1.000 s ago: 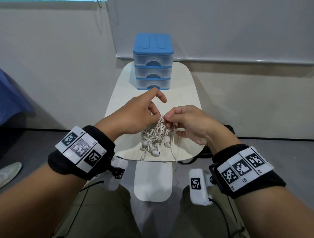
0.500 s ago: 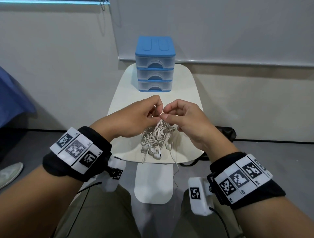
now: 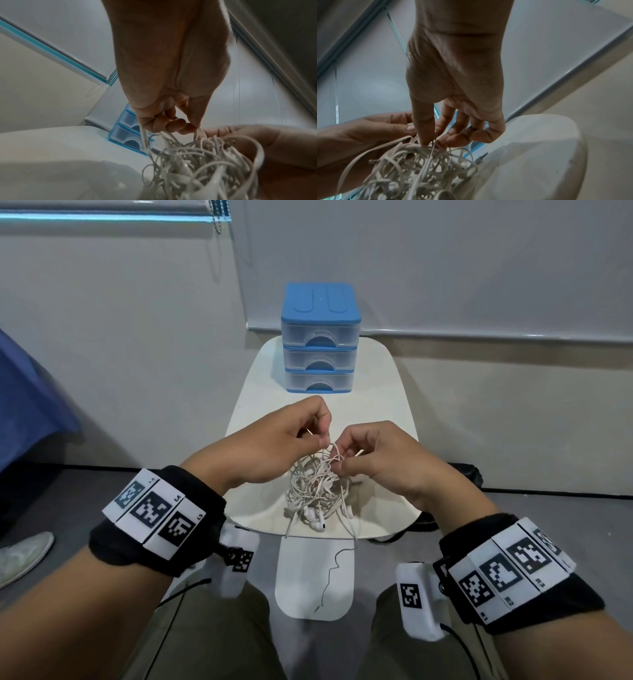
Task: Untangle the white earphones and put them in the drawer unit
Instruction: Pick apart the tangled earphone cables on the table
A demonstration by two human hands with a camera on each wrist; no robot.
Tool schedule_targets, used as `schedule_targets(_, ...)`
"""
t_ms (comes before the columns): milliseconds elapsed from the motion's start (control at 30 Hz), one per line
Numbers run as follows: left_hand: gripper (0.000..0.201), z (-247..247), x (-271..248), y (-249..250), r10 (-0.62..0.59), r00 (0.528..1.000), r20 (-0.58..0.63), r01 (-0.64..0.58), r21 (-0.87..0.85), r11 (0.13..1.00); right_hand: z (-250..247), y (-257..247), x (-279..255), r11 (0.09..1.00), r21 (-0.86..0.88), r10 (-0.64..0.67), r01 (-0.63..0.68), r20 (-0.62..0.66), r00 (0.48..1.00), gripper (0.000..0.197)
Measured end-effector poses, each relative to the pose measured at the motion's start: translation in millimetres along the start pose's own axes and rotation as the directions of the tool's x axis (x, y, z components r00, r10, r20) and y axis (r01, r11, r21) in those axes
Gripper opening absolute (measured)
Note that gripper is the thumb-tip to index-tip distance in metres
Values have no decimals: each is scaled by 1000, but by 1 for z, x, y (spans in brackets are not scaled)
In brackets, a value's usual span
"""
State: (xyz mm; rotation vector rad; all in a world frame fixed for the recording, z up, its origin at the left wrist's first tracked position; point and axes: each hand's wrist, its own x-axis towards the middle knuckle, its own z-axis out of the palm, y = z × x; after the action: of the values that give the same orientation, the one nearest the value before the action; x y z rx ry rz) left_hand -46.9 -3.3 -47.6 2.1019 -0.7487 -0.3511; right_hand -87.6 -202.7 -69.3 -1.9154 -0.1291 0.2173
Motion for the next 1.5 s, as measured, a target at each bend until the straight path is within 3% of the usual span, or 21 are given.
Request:
schedule_targets(167,16,8,-2,-4,13,998,56,-13,-4,1000,-6,-9,-1,998,-5,58,-58,-13,998,22)
schedule_targets(367,9,18,0,-9,78,990,-118,-64,118,991,-8,-10,4,989,122,94,-88,-44,995,21)
schedule_targets(533,15,23,4,-5,105,983,-152,-70,221,973,-7,-12,4,997,-71,-39,26,-197,980,13)
schedule_targets(667,17,23,8,-6,82,988,-133,-27,371,928,-15,-29,1,992,-121,-35,21,-112,993,22)
schedule_targets(767,18,20,10,-6,104,988,-116,-43,436,899,-26,-47,-5,995,-92,-32,25,-73,997,40)
schedule_targets(833,24,19,12,-6,106,987,-122,-36,478,877,-31,-58,-12,997,-21,-79,78,-66,995,42)
schedule_targets(933,17,19,15,-6,87,990,-113,-19,498,867,-39,-76,-25,972,127,-187,197,-87,978,42)
schedule_targets(1100,17,16,17,-7,60,989,-132,16,505,863,-55,-101,-39,869,268,-373,417,-199,906,47)
schedule_targets(1267,15,23,16,-11,31,986,-162,55,498,866,-58,-113,-41,656,330,-543,679,-418,728,61)
schedule_targets(1400,13,22,16,-11,28,982,-186,67,486,871,-59,-118,-41,702,171,-600,692,-382,703,74)
schedule_targets(1500,12,22,17,-8,14,985,-173,80,524,848,-60,-123,-37,724,-23,-641,689,-389,661,66)
